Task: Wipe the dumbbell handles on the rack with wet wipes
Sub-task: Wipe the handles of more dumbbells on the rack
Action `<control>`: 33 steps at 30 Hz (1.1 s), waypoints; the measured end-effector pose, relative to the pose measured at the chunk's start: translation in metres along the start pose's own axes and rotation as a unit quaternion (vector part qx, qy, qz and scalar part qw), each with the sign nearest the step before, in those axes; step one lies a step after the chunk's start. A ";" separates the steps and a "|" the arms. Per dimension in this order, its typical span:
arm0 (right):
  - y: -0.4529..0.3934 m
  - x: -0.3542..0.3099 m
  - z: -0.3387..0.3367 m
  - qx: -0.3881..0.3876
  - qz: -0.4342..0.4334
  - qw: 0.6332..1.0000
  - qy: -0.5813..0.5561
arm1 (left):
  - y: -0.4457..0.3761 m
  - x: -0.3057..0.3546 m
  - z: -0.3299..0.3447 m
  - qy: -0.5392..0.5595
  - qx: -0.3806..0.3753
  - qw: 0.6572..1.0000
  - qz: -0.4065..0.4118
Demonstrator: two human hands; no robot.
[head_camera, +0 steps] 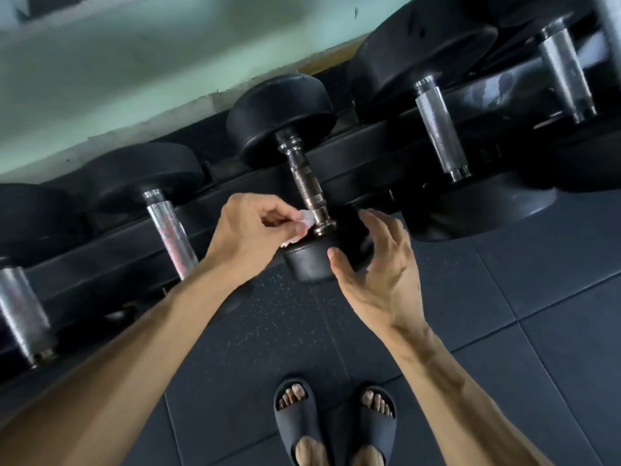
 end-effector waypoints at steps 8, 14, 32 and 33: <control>0.004 -0.087 0.037 -0.043 -0.126 0.981 -0.142 | 0.065 -0.033 -0.047 0.328 0.029 0.935 -0.132; 0.013 -0.122 0.075 -0.102 -0.144 0.964 -0.200 | 0.085 -0.072 -0.081 0.329 0.051 0.933 -0.140; -0.045 -0.093 0.157 -0.097 0.031 0.975 -0.195 | 0.061 -0.168 -0.068 0.089 0.296 0.944 -0.118; -0.053 -0.092 0.163 -0.092 0.035 0.975 -0.198 | 0.061 -0.169 -0.068 0.090 0.300 0.943 -0.112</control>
Point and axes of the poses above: each hand's wrist, its own y-axis away from the middle knuckle, its own z-axis out of the palm, x = y × z, the point moved 7 cm from there along -y, towards the middle knuckle, and after that the axes turned 9 degrees about -z, right-handed, at the moved point
